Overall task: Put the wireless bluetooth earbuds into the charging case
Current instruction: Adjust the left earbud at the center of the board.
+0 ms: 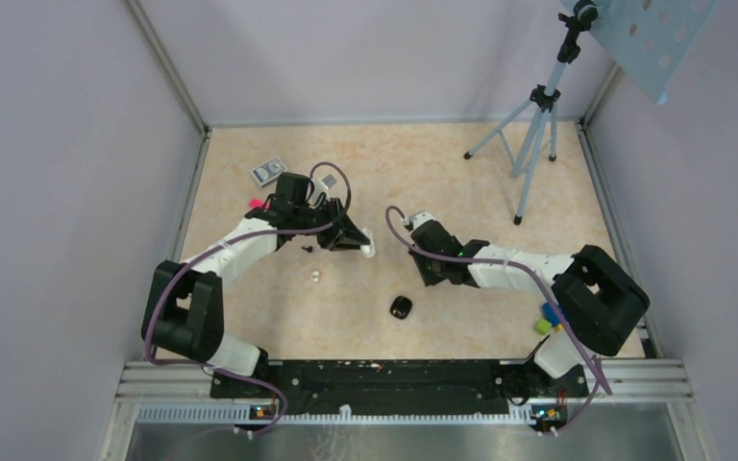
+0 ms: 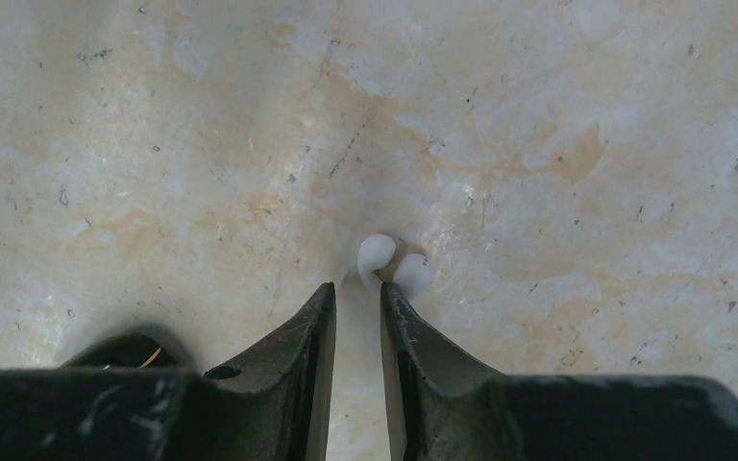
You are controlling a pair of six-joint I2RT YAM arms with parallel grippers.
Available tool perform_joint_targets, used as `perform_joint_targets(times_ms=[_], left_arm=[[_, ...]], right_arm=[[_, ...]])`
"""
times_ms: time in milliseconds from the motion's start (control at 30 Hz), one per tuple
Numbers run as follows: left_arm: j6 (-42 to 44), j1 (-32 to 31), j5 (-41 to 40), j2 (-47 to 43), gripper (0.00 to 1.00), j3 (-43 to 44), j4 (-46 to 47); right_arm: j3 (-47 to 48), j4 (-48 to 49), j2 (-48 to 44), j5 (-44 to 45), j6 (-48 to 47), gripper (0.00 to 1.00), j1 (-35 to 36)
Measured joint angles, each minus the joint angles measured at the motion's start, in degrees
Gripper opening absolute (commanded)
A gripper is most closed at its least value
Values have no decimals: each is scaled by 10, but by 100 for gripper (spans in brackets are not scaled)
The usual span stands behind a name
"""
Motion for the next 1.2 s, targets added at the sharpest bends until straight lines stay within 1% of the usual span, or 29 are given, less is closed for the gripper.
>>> perform_joint_targets(times_ms=[600,700,900,1200], left_arm=[[0,-2,0,0,0,2,0],[0,-2,0,0,0,2,0],[0,-2,0,0,0,2,0],[0,-3,0,0,0,2,5]], right_arm=[[32,4,34,34,-40,24,-9],[37,3,38,38,-45,19,-11],[43,-2,40,59,-62,0,-17],[63,-18,40,57,-61,0,-20]])
